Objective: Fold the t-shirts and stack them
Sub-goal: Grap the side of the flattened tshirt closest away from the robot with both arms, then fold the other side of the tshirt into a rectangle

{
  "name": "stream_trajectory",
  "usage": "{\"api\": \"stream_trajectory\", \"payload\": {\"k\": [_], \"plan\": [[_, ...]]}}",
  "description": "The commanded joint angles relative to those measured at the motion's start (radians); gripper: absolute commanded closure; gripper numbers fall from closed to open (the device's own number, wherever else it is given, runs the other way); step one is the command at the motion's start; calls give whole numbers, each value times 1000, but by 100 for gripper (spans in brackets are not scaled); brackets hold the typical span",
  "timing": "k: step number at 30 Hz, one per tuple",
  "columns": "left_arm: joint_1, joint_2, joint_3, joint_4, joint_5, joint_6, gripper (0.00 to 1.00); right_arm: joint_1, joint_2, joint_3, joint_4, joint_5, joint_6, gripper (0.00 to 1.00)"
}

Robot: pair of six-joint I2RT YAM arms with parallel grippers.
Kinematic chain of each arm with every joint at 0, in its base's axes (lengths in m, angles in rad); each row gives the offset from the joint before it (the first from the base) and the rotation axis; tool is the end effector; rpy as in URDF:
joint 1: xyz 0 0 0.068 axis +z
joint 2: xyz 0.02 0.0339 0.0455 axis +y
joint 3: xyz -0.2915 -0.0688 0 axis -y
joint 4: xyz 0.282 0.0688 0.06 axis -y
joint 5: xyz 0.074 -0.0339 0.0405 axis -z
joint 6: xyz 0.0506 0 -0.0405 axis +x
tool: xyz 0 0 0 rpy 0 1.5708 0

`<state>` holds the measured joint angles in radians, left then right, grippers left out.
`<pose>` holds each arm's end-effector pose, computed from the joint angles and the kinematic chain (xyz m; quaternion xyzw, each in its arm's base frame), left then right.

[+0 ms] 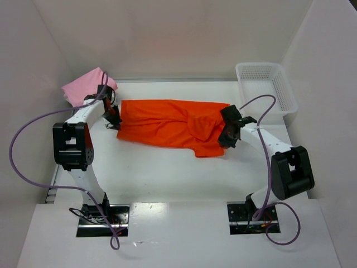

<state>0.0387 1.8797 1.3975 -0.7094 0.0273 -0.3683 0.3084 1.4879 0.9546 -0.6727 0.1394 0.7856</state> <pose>0.4321 0.0153 0.1979 -0.1959 0.9622 -0.0441 0.1837 0.3008 0.0885 0.1964 0.2441 0.9502 0.0356 0.1902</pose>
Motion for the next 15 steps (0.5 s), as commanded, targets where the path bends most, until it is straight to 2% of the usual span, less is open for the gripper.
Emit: {"api": "stream_trajectory", "payload": {"k": [1,6,15], "plan": [[6,-5,98,-19,2,15,100,-6,-40,91,-16,23,-38,100],[6,59,214,-30,2,26,100,-34,-6,205,16,14,-100,100],[24,206,440,-39,-18,26,100,-133,161,348,119,-17,-172,100]]}}
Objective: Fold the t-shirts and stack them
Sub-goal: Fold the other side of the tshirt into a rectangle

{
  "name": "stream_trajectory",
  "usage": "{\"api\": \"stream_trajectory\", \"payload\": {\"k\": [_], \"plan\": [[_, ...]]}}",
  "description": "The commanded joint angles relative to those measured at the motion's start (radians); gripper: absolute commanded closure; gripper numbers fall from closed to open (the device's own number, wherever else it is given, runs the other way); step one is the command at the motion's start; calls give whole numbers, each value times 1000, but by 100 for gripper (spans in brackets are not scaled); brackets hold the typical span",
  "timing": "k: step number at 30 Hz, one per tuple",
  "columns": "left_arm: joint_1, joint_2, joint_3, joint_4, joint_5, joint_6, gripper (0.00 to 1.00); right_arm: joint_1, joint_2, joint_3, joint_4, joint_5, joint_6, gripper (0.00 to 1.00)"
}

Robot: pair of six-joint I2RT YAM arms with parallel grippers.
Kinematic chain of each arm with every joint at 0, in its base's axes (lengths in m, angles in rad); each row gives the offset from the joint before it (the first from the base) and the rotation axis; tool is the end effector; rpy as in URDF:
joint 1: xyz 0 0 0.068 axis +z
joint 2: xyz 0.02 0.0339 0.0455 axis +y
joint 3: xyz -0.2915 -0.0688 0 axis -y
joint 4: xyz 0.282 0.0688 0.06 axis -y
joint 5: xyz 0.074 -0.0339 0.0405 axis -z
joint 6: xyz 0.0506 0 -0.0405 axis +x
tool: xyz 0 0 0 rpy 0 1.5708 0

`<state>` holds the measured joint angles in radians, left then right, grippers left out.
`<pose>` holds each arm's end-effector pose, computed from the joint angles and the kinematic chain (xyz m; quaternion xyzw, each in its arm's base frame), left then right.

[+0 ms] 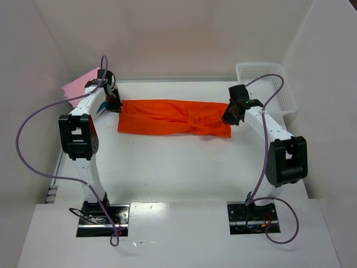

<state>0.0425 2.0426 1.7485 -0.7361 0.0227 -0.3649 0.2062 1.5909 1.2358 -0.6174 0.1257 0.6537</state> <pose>0.5035 0.0203 0.2420 -0.1920 0.9443 -0.0537 0.2618 0.3743 0.0718 0.2605 0.2297 0.9258 0.0680 0.2924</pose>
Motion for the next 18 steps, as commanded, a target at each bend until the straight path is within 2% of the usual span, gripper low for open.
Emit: {"api": "stream_trajectory", "payload": {"k": [1,9,18], "plan": [[20,57,112,-13,-13,23,100,-43,72,98,76,-12,-51,100],[30,206,305,-40,-23,23,100,-53,246,248,125,-36,-94,100],[39,300,408,-49,-64,14,100,-53,379,335,176,-61,-114,100]]}}
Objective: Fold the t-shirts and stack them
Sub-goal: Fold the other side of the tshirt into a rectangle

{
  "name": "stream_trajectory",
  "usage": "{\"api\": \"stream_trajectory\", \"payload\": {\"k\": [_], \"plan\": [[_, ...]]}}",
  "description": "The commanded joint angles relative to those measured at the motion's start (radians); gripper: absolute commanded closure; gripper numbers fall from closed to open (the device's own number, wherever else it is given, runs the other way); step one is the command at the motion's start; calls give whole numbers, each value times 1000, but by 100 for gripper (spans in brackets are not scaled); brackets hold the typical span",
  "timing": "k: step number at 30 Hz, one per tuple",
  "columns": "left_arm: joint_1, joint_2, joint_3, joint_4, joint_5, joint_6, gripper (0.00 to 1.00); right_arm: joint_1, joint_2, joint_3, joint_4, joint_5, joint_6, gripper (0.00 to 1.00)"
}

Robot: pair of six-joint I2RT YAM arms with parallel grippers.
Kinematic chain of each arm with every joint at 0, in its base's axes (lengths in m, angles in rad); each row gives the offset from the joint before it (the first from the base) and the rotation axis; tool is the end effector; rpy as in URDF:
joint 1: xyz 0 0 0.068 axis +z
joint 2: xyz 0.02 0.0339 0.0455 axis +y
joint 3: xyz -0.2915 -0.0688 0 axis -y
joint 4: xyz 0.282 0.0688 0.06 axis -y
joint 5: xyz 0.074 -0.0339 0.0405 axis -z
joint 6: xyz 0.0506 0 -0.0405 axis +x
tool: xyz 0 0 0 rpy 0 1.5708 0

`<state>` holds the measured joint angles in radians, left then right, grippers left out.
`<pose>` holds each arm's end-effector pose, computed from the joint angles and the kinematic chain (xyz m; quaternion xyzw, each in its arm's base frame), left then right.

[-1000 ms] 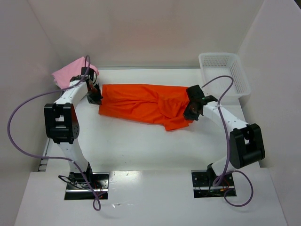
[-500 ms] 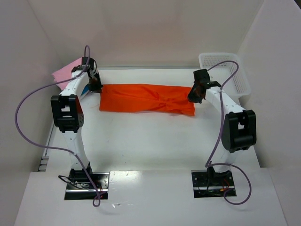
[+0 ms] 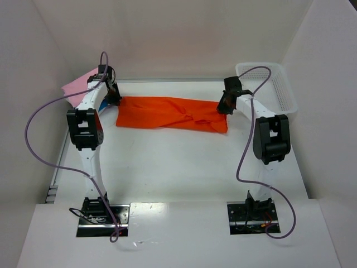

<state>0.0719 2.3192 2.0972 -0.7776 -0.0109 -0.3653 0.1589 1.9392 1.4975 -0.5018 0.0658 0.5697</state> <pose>0.5725 0.0418 0.2187 -0.2096 0.9363 -0.0360 0.2795 0.4731 0.0724 0.2183 0.2038 0.9286 0.0806 0.2993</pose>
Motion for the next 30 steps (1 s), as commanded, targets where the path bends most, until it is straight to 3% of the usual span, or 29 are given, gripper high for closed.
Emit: {"api": "stream_trajectory", "payload": {"k": [1,16,18,21,22,23,25,27,30], "plan": [[9,34,70,-8,-31,14,100,-5,43,104,46,-1,-39,100],[39,135,253,-35,-50,-4,100,-42,190,279,45,-20,-79,100],[39,160,277,-46,-50,-4,99,-42,216,290,54,-33,-79,95],[39,172,310,-46,-50,-4,70,-42,242,308,54,-46,-88,89],[39,181,310,-55,-50,-4,61,-42,242,308,65,-55,-88,77],[39,181,319,-55,-50,6,44,-42,242,308,65,-55,-88,70],[29,181,331,-55,-50,16,36,-42,242,308,74,-55,-88,53],[29,167,331,-55,-50,37,28,-42,228,317,83,-55,-100,43],[19,143,354,-55,-8,49,25,-42,187,346,83,-46,-120,30]]}}
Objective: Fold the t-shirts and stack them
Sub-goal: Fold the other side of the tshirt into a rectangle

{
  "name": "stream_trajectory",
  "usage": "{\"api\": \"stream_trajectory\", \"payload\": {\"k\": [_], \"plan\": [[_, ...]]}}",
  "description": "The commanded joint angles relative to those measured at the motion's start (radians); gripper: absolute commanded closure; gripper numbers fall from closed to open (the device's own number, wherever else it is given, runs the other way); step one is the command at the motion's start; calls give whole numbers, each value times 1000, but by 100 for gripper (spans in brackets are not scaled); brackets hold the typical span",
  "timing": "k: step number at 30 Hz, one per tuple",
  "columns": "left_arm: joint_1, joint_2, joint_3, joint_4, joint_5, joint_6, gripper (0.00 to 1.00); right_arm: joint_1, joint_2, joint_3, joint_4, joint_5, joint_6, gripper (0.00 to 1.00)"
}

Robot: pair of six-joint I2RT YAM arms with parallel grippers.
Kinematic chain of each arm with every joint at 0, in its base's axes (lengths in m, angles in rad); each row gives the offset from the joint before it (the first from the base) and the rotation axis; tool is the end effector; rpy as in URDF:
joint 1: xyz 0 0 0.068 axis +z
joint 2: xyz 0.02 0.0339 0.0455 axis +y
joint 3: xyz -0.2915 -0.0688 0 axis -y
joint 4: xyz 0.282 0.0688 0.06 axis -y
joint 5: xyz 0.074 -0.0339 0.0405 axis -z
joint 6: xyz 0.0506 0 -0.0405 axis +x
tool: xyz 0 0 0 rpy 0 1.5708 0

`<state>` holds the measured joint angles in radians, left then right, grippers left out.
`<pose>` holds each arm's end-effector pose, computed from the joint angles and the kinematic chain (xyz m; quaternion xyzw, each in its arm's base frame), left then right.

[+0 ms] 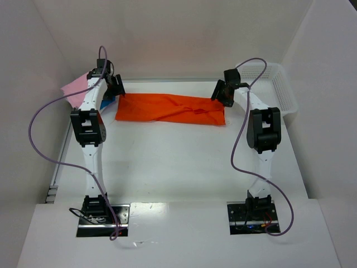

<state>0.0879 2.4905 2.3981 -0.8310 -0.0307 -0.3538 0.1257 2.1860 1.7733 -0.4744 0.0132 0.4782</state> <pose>0.6108 0.0554 0.2245 -0.2124 0.9239 -0.0277 0.3172 0.5451 0.0682 0.1968 0.1674 0.9271 0.0938 0.3219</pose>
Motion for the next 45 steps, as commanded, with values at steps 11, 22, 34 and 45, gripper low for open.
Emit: {"api": "stream_trajectory", "payload": {"k": [11,22,34,45], "plan": [[-167,-165,-20,7,210,150,10,58,-175,20,85,-125,-36,24],[-258,-268,-368,145,230,150,7,146,-241,-251,177,-157,33,27],[-310,-177,-421,188,221,141,7,146,-125,-183,197,-107,1,46],[-277,-157,-402,188,221,131,6,146,24,0,163,-73,-27,51]]}}
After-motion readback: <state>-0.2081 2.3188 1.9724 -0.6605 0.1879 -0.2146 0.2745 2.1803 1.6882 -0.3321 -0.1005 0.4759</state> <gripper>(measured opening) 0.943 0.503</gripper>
